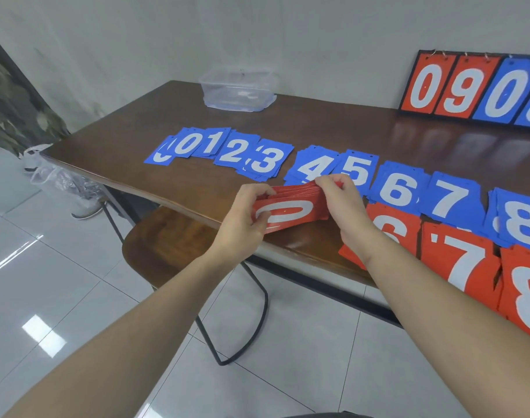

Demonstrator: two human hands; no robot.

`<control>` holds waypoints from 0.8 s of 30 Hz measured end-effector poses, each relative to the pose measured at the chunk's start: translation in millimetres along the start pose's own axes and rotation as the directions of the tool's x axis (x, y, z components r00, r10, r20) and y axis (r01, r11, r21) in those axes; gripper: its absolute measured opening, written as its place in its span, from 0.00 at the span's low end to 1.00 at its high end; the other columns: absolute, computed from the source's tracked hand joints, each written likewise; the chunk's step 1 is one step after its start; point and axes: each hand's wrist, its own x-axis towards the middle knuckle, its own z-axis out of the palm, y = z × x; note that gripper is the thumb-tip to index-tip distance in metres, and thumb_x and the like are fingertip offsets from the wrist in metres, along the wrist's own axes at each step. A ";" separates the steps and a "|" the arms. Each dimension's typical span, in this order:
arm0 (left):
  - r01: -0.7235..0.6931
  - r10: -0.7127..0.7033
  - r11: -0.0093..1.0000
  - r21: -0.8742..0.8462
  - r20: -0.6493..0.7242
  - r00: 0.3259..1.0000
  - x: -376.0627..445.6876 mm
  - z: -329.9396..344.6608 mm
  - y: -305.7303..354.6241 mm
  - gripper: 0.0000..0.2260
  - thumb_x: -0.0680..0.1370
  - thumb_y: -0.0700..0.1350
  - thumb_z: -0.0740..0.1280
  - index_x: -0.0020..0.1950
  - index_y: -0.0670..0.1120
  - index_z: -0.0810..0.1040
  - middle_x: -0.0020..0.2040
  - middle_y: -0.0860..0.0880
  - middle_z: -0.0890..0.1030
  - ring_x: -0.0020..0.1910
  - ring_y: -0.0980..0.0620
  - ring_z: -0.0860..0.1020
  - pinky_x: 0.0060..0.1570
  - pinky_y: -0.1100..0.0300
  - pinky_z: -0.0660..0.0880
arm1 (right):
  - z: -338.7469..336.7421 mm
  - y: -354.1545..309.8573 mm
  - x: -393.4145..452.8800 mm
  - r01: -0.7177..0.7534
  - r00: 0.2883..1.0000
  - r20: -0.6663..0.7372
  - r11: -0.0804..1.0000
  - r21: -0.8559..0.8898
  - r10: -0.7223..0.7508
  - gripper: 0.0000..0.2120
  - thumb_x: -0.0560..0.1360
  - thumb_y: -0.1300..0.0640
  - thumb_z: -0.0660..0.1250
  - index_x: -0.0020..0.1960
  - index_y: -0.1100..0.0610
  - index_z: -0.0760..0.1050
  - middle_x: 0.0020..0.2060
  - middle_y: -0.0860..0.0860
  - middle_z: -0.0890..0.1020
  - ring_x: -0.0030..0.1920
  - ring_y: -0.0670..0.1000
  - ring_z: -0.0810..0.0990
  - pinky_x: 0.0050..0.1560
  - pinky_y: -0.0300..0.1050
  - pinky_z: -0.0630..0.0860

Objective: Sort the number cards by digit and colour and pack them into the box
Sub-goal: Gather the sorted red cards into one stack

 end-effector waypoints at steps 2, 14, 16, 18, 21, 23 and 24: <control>0.029 -0.028 0.999 -0.042 0.017 0.999 -0.6 3.4 3.6 0.27 0.82 0.33 0.63 0.69 0.63 0.65 0.63 0.65 0.69 0.64 0.72 0.68 0.53 0.73 0.75 | 3.4 0.5 1.5 -0.006 1.000 -0.006 1.000 0.030 0.006 0.12 0.81 0.43 0.64 0.58 0.49 0.72 0.47 0.46 0.81 0.46 0.45 0.81 0.40 0.40 0.71; 0.055 -0.059 0.997 -0.053 -0.063 0.996 5.3 10.7 4.1 0.21 0.81 0.34 0.64 0.62 0.60 0.70 0.65 0.56 0.68 0.61 0.76 0.66 0.47 0.78 0.72 | 10.6 2.5 3.4 0.001 0.998 0.065 0.999 0.039 -0.004 0.17 0.78 0.37 0.64 0.59 0.48 0.75 0.48 0.48 0.85 0.46 0.47 0.85 0.46 0.42 0.78; 0.032 -0.035 0.998 -0.055 -0.065 0.997 2.9 13.5 5.2 0.20 0.81 0.34 0.65 0.60 0.60 0.70 0.64 0.55 0.69 0.62 0.74 0.67 0.48 0.78 0.72 | 12.7 4.3 0.5 0.022 0.998 0.064 0.999 0.029 -0.024 0.19 0.76 0.34 0.66 0.55 0.49 0.75 0.46 0.48 0.85 0.45 0.46 0.85 0.46 0.42 0.78; 0.005 -0.009 0.999 -0.053 -0.071 0.997 -0.8 13.7 1.2 0.20 0.81 0.34 0.66 0.61 0.60 0.70 0.64 0.54 0.70 0.63 0.72 0.67 0.50 0.77 0.73 | 11.4 6.0 -1.3 0.057 0.997 0.048 0.998 -0.017 -0.056 0.17 0.78 0.36 0.65 0.51 0.51 0.74 0.44 0.46 0.84 0.43 0.44 0.84 0.42 0.40 0.75; 0.057 -0.070 0.993 -0.102 -0.127 0.989 1.1 13.8 -5.7 0.21 0.81 0.35 0.66 0.62 0.61 0.71 0.63 0.58 0.70 0.61 0.75 0.67 0.54 0.72 0.75 | 9.1 7.0 1.5 0.082 0.997 0.008 0.995 -0.051 -0.082 0.14 0.81 0.41 0.63 0.51 0.52 0.73 0.46 0.48 0.83 0.47 0.46 0.83 0.40 0.39 0.74; 0.121 -0.138 0.982 -0.146 -0.114 0.984 1.8 16.2 -5.5 0.23 0.81 0.35 0.65 0.64 0.62 0.70 0.61 0.64 0.69 0.61 0.75 0.68 0.57 0.67 0.77 | 11.5 4.0 -0.4 0.053 0.998 0.029 0.999 0.011 -0.054 0.13 0.81 0.42 0.63 0.52 0.52 0.74 0.44 0.48 0.83 0.44 0.47 0.85 0.38 0.38 0.74; 0.128 -0.142 0.981 -0.148 -0.087 0.986 0.4 17.1 -5.3 0.24 0.81 0.34 0.65 0.66 0.61 0.69 0.61 0.66 0.68 0.61 0.75 0.68 0.58 0.66 0.77 | 13.0 5.1 -1.4 0.050 0.997 0.049 0.998 0.030 -0.051 0.14 0.81 0.41 0.64 0.52 0.52 0.74 0.42 0.47 0.84 0.41 0.45 0.85 0.37 0.36 0.74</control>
